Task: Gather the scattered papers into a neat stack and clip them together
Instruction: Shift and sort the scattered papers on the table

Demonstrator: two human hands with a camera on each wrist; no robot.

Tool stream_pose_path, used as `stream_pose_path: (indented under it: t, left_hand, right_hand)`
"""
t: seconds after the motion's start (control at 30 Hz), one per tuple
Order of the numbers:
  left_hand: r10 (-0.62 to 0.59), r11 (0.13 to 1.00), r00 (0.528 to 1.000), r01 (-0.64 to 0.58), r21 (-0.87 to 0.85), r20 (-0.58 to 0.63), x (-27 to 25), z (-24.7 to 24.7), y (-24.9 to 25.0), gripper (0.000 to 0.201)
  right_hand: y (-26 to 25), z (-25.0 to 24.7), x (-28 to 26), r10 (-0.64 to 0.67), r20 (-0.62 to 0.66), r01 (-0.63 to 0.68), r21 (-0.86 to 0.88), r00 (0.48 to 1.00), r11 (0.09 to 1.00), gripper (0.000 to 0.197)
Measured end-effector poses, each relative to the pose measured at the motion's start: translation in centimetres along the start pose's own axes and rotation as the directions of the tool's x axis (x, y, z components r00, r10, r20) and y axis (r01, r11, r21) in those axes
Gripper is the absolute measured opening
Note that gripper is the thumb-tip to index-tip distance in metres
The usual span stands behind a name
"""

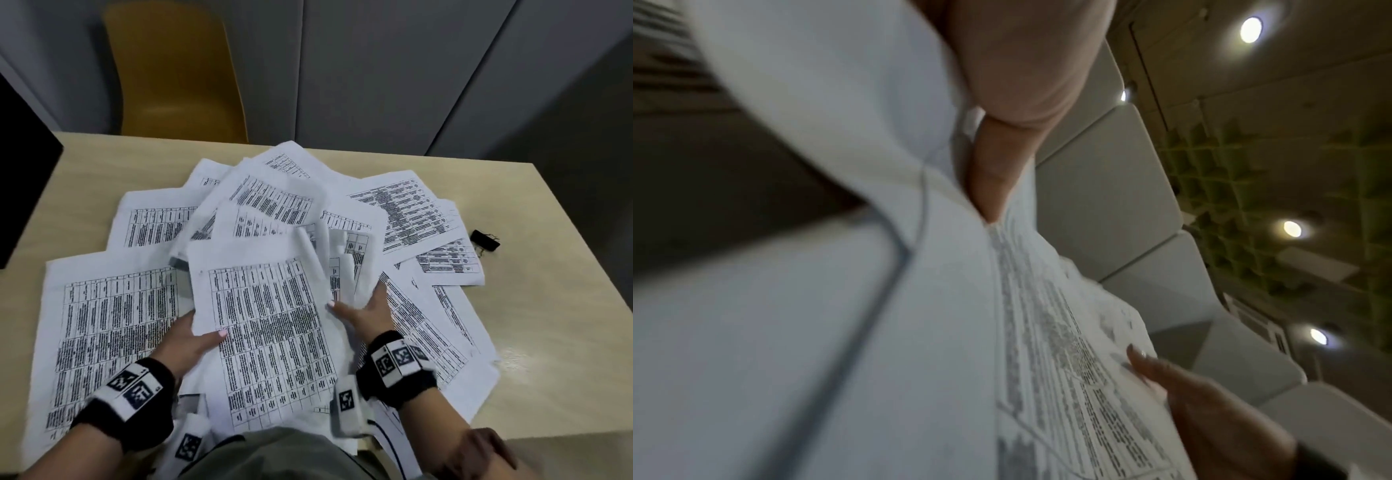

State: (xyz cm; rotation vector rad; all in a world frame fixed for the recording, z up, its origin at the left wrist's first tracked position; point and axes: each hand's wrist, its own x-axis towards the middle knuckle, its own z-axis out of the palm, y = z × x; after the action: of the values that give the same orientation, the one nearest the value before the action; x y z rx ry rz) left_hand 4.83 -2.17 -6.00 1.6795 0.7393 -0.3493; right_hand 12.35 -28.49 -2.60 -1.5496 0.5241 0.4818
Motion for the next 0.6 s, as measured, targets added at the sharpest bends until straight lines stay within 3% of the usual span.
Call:
stream_pose_path:
  t: [0.1, 0.2, 0.3, 0.37, 0.47, 0.53, 0.6]
  left_hand:
    - [-0.006, 0.997, 0.999, 0.003, -0.079, -0.041, -0.7, -0.2, 1.2, 0.054]
    - [-0.001, 0.991, 1.0, 0.0, -0.134, -0.005, -1.1, 0.0, 2.1, 0.046]
    - [0.004, 0.992, 0.999, 0.002, -0.124, 0.051, -1.2, 0.7, 2.7, 0.044]
    - [0.029, 0.999, 0.999, -0.028, -0.025, 0.043, -0.8, 0.6, 2.7, 0.04]
    - [0.053, 0.997, 0.988, -0.043, 0.071, -0.145, 1.6, -1.2, 3.2, 0.038]
    - [0.066, 0.996, 0.94, -0.045, 0.071, -0.335, 3.6, -2.8, 4.2, 0.039]
    - [0.085, 0.991, 0.903, -0.031, 0.132, -0.421, 5.5, -4.1, 5.4, 0.047]
  right_hand:
    - [0.3, -0.2, 0.0, -0.081, -0.058, 0.09, 0.169, 0.995, 0.982, 0.073]
    - [0.8, -0.2, 0.0, -0.078, 0.061, 0.062, 0.229, 0.995, 0.971, 0.064]
    - [1.8, -0.2, 0.5, -0.069, 0.092, 0.071, -0.025, 0.993, 0.997, 0.054]
    - [2.2, -0.4, 0.7, -0.052, 0.028, 0.056, -0.178, 0.998, 0.982, 0.042]
    - [2.5, -0.8, 0.9, -0.034, 0.01, 0.035, -0.204, 0.999, 0.978, 0.034]
    - [2.6, -0.9, 0.9, -0.038, 0.04, 0.045, -0.196, 0.998, 0.979, 0.027]
    - [2.5, -0.9, 0.7, -0.046, 0.054, 0.055, -0.19, 0.997, 0.98, 0.024]
